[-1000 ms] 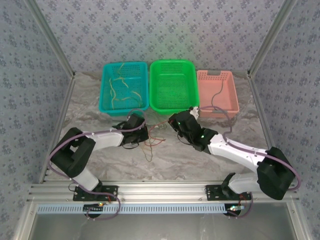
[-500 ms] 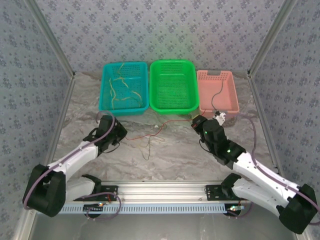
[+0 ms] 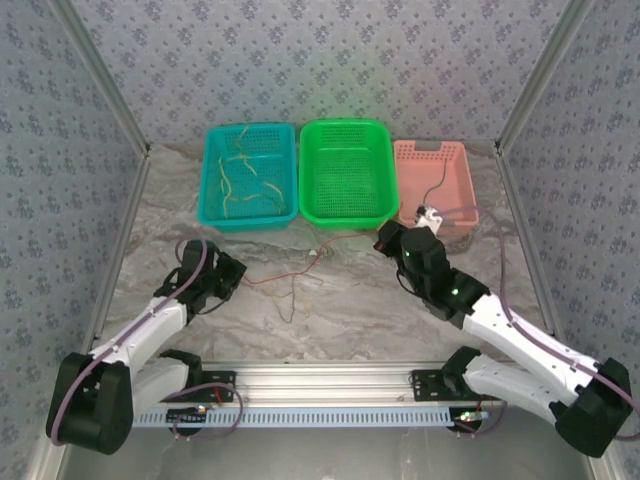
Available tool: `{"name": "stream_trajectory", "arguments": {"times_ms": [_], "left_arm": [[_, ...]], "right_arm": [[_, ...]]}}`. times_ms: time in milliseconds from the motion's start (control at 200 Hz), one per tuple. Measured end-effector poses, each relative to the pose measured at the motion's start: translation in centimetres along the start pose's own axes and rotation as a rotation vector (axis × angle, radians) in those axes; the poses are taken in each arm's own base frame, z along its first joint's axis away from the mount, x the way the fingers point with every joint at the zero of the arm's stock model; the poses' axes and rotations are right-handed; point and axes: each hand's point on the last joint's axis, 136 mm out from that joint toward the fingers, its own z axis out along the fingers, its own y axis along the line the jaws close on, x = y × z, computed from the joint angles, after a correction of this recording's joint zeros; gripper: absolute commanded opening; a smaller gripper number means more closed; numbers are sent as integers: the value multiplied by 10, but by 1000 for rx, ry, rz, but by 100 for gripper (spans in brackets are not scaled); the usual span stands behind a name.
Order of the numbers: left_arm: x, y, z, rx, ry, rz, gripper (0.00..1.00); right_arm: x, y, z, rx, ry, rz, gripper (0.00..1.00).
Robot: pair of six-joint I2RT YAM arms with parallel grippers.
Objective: Untangle the cables
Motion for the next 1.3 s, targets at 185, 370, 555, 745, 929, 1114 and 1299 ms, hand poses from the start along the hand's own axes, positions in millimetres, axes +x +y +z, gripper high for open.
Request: {"name": "stream_trajectory", "arguments": {"times_ms": [185,370,555,745,929,1114,1299], "left_arm": [[4,-1,0,-10,28,17,58],[9,-44,-13,50,48,173,56],[56,-129,-42,210,105,470,47],[109,-164,-55,328,166,709,48],[142,-170,-56,389,187,872,53],[151,-158,-36,365,167,885,67],[133,-95,-1,230,92,644,50]], "right_arm": [[-29,69,-2,-114,9,-121,0],[-52,112,-2,-169,24,-190,0],[-62,131,-1,-169,49,-247,0],[-65,141,1,-159,89,-271,0],[-63,142,0,-154,133,-282,0],[-66,148,-7,-180,158,-278,0],[-63,151,-9,-197,181,-272,0]]}}
